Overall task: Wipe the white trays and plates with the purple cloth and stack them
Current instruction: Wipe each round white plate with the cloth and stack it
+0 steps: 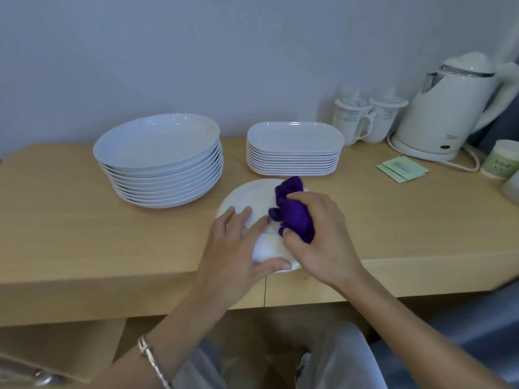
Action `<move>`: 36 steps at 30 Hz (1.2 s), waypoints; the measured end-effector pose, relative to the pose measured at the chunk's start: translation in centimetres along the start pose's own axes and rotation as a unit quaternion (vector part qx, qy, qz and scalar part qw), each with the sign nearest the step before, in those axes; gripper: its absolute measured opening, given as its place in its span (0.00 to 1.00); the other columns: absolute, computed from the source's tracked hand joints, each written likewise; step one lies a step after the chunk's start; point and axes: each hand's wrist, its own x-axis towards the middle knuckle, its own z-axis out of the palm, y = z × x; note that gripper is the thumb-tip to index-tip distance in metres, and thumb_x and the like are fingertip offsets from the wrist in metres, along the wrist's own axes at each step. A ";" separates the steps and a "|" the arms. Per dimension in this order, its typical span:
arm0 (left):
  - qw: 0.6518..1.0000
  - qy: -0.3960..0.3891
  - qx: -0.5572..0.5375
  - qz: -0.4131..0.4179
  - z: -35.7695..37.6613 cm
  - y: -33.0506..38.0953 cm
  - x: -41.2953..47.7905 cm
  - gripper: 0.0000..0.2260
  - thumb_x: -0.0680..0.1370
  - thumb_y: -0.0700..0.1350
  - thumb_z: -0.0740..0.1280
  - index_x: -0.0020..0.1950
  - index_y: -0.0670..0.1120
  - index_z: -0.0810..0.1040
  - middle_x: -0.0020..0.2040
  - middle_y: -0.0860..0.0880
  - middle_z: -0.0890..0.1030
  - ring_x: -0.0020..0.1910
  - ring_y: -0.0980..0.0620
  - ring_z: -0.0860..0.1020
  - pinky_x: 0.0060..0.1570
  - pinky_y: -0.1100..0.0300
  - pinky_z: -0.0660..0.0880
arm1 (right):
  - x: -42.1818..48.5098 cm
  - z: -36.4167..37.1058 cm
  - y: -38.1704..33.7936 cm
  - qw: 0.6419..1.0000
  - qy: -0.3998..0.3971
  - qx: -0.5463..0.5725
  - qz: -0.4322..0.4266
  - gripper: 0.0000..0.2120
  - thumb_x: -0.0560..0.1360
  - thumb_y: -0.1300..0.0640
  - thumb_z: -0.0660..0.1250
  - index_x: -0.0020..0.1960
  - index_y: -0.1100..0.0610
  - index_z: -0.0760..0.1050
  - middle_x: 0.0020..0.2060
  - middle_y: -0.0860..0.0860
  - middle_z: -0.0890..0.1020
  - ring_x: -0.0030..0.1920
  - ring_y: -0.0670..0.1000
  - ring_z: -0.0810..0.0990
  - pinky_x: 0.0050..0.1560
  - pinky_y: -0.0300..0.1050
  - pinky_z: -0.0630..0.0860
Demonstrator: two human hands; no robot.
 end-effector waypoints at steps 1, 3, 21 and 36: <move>1.000 0.019 0.018 -0.002 0.2 0.4 -0.2 0.42 0.72 0.75 0.45 0.65 0.46 0.76 0.64 0.42 0.76 0.64 0.37 0.72 0.60 0.45 0.72 | -0.3 0.3 -0.5 0.999 -0.010 -0.025 -0.026 0.25 0.66 0.46 0.62 0.62 0.49 0.71 0.58 0.48 0.75 0.58 0.48 0.70 0.61 0.49 0.68; 0.999 0.039 0.031 -0.012 0.5 0.8 -0.6 0.41 0.74 0.73 0.45 0.64 0.42 0.75 0.62 0.41 0.77 0.62 0.36 0.73 0.58 0.42 0.74 | -0.5 0.6 -0.5 0.997 -0.016 -0.058 -0.051 0.26 0.66 0.45 0.62 0.62 0.49 0.71 0.58 0.49 0.76 0.58 0.49 0.71 0.61 0.49 0.67; 0.984 0.058 0.119 0.117 0.0 1.3 -2.6 0.41 0.51 0.51 0.84 0.58 0.47 0.69 0.56 0.43 0.81 0.58 0.44 0.79 0.55 0.44 0.76 | 6.7 1.8 -1.2 0.976 -0.129 -0.175 0.031 0.24 0.72 0.47 0.63 0.67 0.46 0.67 0.60 0.50 0.74 0.60 0.55 0.70 0.61 0.50 0.64; 0.978 0.155 0.049 0.130 -4.5 -0.3 0.1 0.33 0.64 0.41 0.71 0.68 0.49 0.66 0.53 0.45 0.80 0.48 0.44 0.80 0.39 0.54 0.79 | 7.6 -5.0 -5.5 0.975 0.061 0.154 0.151 0.12 0.72 0.57 0.65 0.54 0.47 0.73 0.41 0.44 0.81 0.36 0.39 0.78 0.32 0.33 0.73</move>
